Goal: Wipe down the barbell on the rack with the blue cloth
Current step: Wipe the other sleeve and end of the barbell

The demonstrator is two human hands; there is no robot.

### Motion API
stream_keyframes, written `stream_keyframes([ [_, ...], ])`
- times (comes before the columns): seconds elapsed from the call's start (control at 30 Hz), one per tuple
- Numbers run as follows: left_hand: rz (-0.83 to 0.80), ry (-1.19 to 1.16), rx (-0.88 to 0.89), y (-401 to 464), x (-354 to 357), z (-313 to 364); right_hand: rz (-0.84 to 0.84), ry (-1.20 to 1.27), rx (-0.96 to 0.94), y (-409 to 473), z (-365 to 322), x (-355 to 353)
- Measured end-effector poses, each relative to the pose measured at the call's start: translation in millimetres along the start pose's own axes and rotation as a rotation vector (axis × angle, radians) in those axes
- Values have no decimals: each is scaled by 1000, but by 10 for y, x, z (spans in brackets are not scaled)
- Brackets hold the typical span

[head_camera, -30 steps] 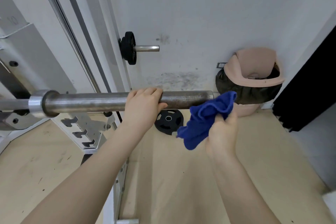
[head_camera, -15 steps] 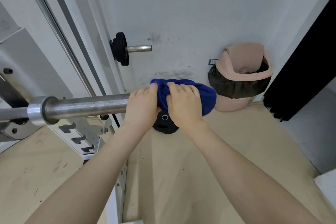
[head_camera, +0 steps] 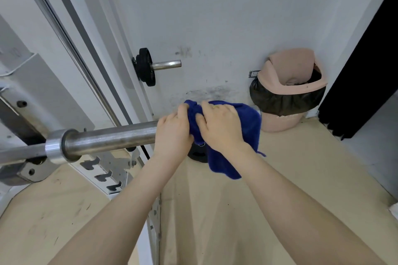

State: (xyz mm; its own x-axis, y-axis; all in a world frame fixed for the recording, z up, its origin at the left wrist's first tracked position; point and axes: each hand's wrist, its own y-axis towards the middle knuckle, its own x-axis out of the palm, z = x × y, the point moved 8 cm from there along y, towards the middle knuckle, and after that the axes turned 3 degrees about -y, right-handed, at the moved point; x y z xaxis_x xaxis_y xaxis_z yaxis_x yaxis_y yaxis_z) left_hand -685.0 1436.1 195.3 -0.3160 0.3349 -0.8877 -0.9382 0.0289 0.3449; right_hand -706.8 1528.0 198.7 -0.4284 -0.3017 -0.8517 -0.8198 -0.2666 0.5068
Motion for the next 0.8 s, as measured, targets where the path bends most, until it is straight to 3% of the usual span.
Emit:
stream_keyframes([
  [0.07,-4,-12,3,-13,-8,19,-34,17,-40,-6,167,25],
  [0.2,-76,-37,8,-25,25,44,59,-122,210,-84,545,-94],
  [0.4,-27,-272,35,-124,-360,-131,59,-73,144,7,-76,-3],
  [0.53,-30,116,57,-102,-682,-514,-79,16,-105,59,-821,129],
  [0.6,-92,154,23,-138,-761,-727,-146,123,-182,101,-887,136],
  [0.67,-160,208,-4,-200,-784,-943,-195,182,-156,134,-695,176],
  [0.8,-220,411,-142,-356,-754,-1366,-36,-72,61,158,-282,117],
])
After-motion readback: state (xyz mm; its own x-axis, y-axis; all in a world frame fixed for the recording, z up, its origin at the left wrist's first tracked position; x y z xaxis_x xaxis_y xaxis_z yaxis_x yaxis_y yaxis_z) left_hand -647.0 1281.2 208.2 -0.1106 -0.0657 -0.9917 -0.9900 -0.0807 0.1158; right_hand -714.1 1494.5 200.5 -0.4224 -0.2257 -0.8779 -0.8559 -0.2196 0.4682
